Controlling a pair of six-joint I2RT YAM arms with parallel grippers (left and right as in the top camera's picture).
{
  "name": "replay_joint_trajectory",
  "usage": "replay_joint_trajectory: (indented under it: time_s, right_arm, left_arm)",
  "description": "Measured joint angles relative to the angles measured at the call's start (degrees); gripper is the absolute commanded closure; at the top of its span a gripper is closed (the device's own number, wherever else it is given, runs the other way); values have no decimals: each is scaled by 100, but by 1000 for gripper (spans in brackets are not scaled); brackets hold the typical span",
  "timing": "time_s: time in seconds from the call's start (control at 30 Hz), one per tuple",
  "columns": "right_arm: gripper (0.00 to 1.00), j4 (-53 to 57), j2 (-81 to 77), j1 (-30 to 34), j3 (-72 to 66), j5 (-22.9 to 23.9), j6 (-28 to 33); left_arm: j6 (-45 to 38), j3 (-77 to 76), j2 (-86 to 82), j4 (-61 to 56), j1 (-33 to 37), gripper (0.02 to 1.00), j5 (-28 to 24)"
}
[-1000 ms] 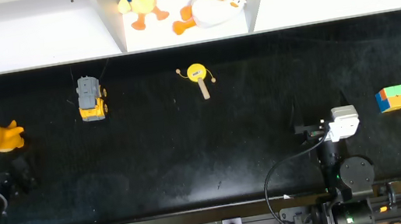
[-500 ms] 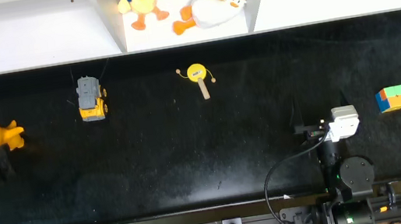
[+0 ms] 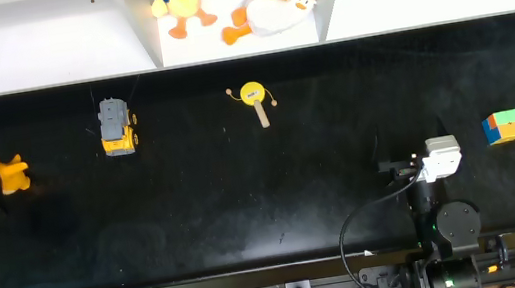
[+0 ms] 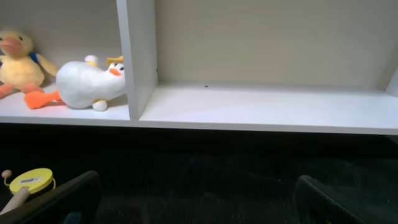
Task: Store Toys
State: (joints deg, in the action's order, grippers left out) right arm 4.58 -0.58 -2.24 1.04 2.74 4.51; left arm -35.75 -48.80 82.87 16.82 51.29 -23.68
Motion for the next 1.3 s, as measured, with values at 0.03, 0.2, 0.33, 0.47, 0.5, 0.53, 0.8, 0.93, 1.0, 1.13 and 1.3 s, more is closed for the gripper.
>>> replay_joint_trajectory:
  time_s: [0.03, 0.2, 0.33, 0.47, 0.5, 0.53, 0.8, 0.93, 1.0, 1.13, 1.3]
  right_arm:
    - [5, 0, 0, 0, 0, 2, 0]
    - [5, 0, 0, 2, 0, 0, -2]
    - [7, -4, 0, 2, 0, 0, 0]
    - [5, -2, 0, 0, 0, 0, -2]
    - [5, -2, 0, 2, 0, 0, 0]
    - [5, -2, 0, 2, 0, 0, 0]
    - [5, 0, 0, 2, 0, 0, 0]
    - [5, 0, 0, 2, 0, 2, 0]
    - [5, 0, 0, 0, 0, 2, 0]
    - [5, -7, 0, 0, 0, 2, 0]
    - [7, -4, 0, 0, 0, 0, -2]
  left_arm:
    - [-2, 0, 0, -39, -46, 660, 2]
    - [352, 0, -37, 66, -155, 730, 31]
    - [756, -31, -529, 608, -170, 761, 199]
    - [1025, -492, -1012, 1300, -282, 792, 271]
    - [1097, -675, -1051, 1432, -326, 785, 275]
    - [1169, -852, -1064, 1497, -369, 779, 275]
    - [1639, -1272, -1060, 1438, -1019, 772, 378]
    - [1893, -1274, -1043, 1082, -1412, 768, 509]
    - [2022, -1274, -981, 861, -1613, 768, 658]
    - [2212, -1276, -713, 426, -1943, 759, 883]
    - [2369, -1460, -142, 328, -2096, 759, 1001]
